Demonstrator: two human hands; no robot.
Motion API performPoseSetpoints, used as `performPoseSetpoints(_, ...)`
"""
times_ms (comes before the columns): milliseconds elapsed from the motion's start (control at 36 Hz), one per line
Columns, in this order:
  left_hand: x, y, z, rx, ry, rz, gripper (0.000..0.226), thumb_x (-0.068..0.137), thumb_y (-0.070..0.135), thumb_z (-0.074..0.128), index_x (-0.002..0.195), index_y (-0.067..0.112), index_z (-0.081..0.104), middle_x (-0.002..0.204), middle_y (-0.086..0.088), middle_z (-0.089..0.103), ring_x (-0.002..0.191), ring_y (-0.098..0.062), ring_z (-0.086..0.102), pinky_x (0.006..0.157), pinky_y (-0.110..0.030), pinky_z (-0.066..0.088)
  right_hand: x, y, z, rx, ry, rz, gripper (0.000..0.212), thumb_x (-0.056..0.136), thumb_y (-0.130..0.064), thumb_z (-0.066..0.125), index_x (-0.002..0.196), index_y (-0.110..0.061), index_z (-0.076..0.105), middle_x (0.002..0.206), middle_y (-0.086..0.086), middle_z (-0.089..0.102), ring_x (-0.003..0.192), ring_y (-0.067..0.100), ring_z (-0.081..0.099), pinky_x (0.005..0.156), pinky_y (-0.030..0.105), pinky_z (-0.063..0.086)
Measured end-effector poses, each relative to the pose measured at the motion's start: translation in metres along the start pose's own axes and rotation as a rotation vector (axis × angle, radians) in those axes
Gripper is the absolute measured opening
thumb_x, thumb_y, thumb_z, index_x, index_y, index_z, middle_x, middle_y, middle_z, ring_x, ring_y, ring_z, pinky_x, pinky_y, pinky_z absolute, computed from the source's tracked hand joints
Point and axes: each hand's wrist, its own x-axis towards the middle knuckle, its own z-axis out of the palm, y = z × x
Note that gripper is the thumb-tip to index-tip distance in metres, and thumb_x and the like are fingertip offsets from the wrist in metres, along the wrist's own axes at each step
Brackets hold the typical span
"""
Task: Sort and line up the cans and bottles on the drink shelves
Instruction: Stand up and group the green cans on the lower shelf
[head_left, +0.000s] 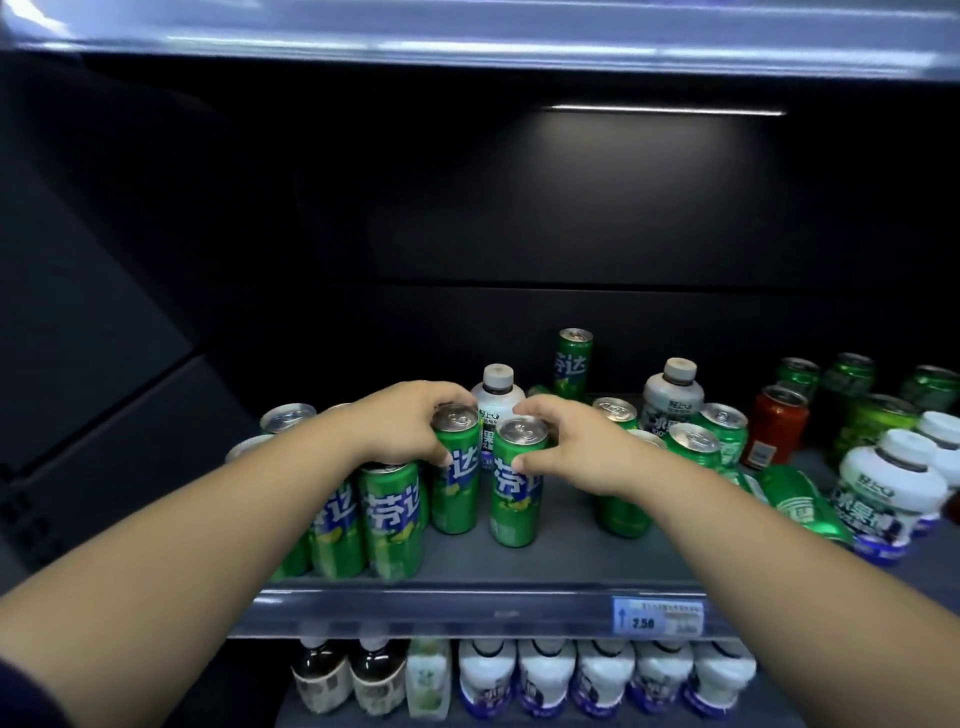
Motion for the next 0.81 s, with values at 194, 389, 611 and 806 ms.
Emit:
performPoseSetpoints(194,0.0,-0.004,0.002,-0.031,0.04,0.023,0.062,0.063,0.051,0.079,0.12,0.039,0.061,0.112,0.018,0.065,0.102,-0.005,0.063,0.095,-0.04,0.052,-0.004,-0.009,0.003,-0.018,-0.01,-0.057,0.046,0.079,-0.027,0.084,0.118,-0.024,0.061,0.107,-0.008,0.064,0.088,0.004,0.058,0.077,0.024,0.045)
performPoseSetpoints(389,0.003,-0.009,0.005,-0.056,0.066,-0.003,0.052,0.069,0.036,0.081,0.117,0.04,0.062,0.107,0.018,0.068,0.098,-0.005,0.065,0.093,-0.039,0.053,-0.007,-0.011,0.013,0.087,-0.041,-0.05,0.047,0.07,-0.037,0.082,0.113,-0.031,0.064,0.109,-0.01,0.068,0.104,0.009,0.065,0.096,0.043,0.053)
performPoseSetpoints(611,0.001,-0.011,0.006,-0.087,0.035,0.02,0.056,0.059,0.047,0.073,0.114,0.041,0.064,0.103,0.018,0.071,0.096,-0.004,0.067,0.093,-0.041,0.054,-0.015,-0.016,0.027,0.239,-0.125,-0.032,0.07,0.063,-0.043,0.082,0.127,-0.032,0.057,0.125,-0.006,0.067,0.117,0.014,0.064,0.104,0.048,0.05)
performPoseSetpoints(806,0.001,-0.005,0.006,-0.226,0.107,-0.033,0.03,0.092,0.041,0.055,0.119,0.038,0.068,0.119,0.014,0.069,0.112,-0.008,0.061,0.107,-0.039,0.044,-0.028,-0.005,0.042,0.256,-0.128,0.049,0.07,0.072,-0.009,0.088,0.129,-0.03,0.053,0.118,-0.006,0.072,0.102,0.012,0.072,0.095,0.042,0.057)
